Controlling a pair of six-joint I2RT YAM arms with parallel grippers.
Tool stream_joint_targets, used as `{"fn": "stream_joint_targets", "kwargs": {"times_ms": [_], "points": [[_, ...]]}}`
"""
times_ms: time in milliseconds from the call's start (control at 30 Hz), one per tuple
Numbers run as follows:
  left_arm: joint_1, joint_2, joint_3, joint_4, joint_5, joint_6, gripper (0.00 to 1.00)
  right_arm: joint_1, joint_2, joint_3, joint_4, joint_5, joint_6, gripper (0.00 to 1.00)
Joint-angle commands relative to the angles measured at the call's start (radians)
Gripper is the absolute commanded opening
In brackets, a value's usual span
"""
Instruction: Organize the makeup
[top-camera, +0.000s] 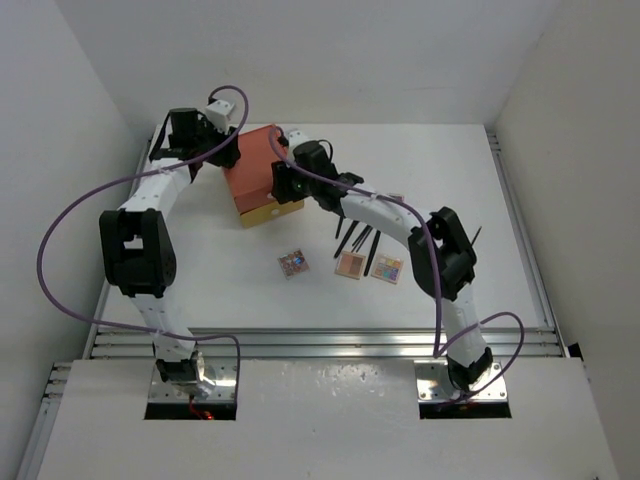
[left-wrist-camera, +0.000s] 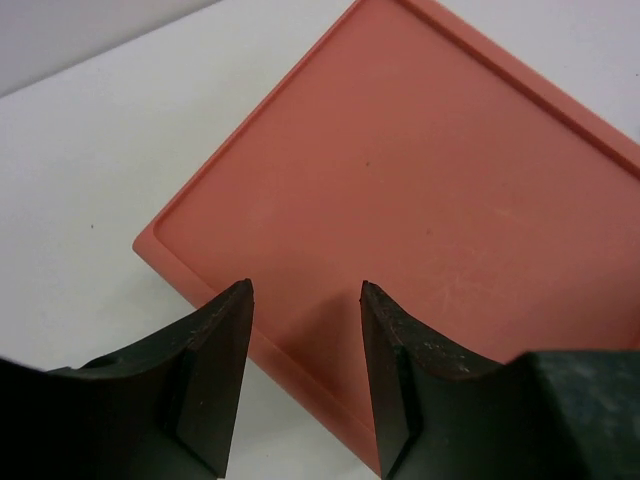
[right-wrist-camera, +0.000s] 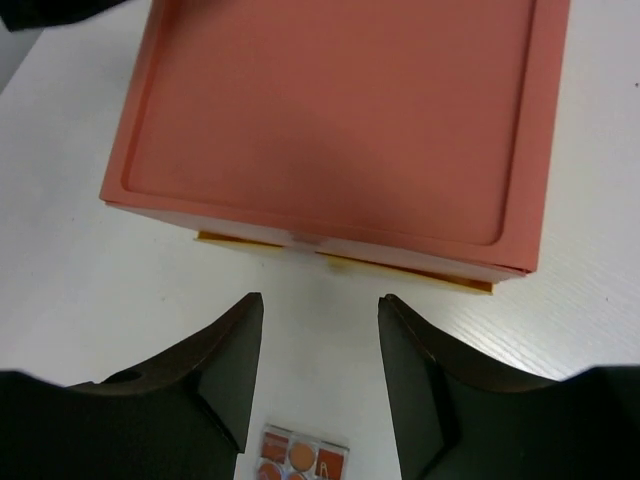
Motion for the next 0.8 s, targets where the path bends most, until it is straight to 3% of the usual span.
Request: {"fn": "stream_joint_targets", "kwargs": {"times_ms": [0, 233, 767], "points": [[-0.015, -0.021, 0.015, -0.003, -0.022, -0.024, 0.52, 0.036, 0.015, 0.018, 0.113, 0.037, -0.059, 0.50], [-0.015, -0.021, -0.048, 0.019, -0.042, -0.035, 0.51, 0.081, 0.043, 0.018, 0.133, 0.149, -0.131, 0.50], [-0.025, 0.010, -0.100, 0.039, -0.042, -0.035, 0.46, 0.079, 0.124, 0.066, 0.202, 0.205, -0.119, 0.50]]}}
